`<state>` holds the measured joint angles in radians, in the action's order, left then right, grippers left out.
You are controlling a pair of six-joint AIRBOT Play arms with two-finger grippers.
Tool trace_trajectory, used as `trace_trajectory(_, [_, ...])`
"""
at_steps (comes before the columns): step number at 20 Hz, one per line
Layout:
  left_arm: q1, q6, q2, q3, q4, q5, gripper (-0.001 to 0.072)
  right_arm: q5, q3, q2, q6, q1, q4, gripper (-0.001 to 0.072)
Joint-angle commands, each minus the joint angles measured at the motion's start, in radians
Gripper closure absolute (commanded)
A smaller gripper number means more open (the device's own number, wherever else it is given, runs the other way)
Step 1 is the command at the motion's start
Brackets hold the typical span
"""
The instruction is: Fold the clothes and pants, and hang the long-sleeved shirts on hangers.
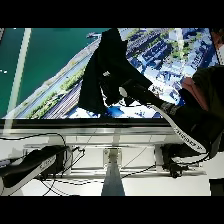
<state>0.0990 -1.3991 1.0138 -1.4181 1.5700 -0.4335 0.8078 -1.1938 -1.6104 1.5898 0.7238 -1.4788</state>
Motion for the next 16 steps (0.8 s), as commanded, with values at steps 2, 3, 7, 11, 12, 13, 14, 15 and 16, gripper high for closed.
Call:
trace_trajectory(2, [0.0, 0.0, -0.001, 0.0, 0.0, 0.0, 0.0006, -0.036, -0.095, -0.004, -0.004, -0.003, -0.103, 0.0684])
trace_trajectory(3, [0.0, 0.0, -0.001, 0.0, 0.0, 0.0, 0.0007, -0.033, -0.14, -0.004, -0.004, -0.009, -0.108, 0.0684])
trace_trajectory(7, [0.0, 0.0, -0.002, 0.0, -0.061, -0.031, 0.0007, -0.033, -0.328, 0.034, -0.004, -0.08, -0.115, 0.0684])
trace_trajectory(11, [0.0, 0.0, 0.0, 0.0, -0.108, -0.283, 0.0007, -0.018, -0.45, 0.12, -0.004, -0.222, -0.115, 0.0684])
trace_trajectory(12, [-0.001, 0.0, 0.002, 0.0, -0.105, -0.369, 0.0007, -0.01, -0.462, 0.15, -0.004, -0.267, -0.114, 0.0684])
trace_trajectory(13, [-0.001, 0.0, 0.006, 0.001, -0.105, -0.451, 0.0007, -0.001, -0.462, 0.179, -0.004, -0.31, -0.114, 0.0684])
trace_trajectory(14, [-0.001, 0.0, 0.015, 0.001, -0.106, -0.546, 0.0007, 0.025, -0.462, 0.207, -0.004, -0.354, -0.114, 0.0684])
trace_trajectory(15, [0.0, 0.0, 0.028, 0.004, -0.123, -0.637, 0.0009, 0.063, -0.462, 0.225, -0.004, -0.393, -0.113, 0.0684])
trace_trajectory(16, [0.0, 0.0, 0.046, 0.015, -0.166, -0.729, 0.0013, 0.11, -0.462, 0.238, -0.004, -0.429, -0.11, 0.0684])
